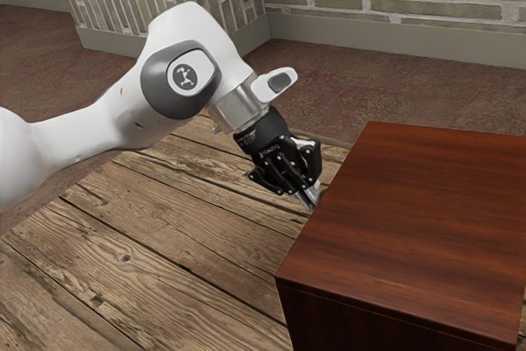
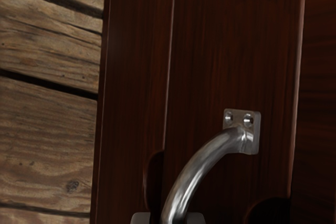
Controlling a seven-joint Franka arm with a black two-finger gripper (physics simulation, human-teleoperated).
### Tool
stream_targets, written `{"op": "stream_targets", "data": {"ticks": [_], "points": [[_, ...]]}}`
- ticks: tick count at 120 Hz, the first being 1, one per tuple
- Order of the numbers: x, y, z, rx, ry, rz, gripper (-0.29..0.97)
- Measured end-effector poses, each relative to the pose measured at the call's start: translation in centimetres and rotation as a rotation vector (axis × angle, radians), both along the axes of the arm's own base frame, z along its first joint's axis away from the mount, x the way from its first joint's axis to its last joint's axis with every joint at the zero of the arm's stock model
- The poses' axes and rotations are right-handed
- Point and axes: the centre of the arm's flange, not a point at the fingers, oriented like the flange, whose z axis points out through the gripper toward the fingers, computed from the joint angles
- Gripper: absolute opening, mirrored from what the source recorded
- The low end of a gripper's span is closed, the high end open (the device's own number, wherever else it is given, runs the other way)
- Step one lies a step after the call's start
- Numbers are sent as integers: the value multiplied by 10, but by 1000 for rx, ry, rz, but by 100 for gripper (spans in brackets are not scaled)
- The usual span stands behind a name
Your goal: Pull the drawer handle with one arm to open the drawer
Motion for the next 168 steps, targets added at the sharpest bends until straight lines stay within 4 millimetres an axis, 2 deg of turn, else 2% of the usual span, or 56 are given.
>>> {"op": "stream_targets", "data": {"ticks": [68, 88, 168], "points": [[-4, 12, 0, 4, -2, 3, -2], [-7, 23, 3, 6, -6, 16, -2], [-10, 37, -5, 10, 6, 23, -2]]}}
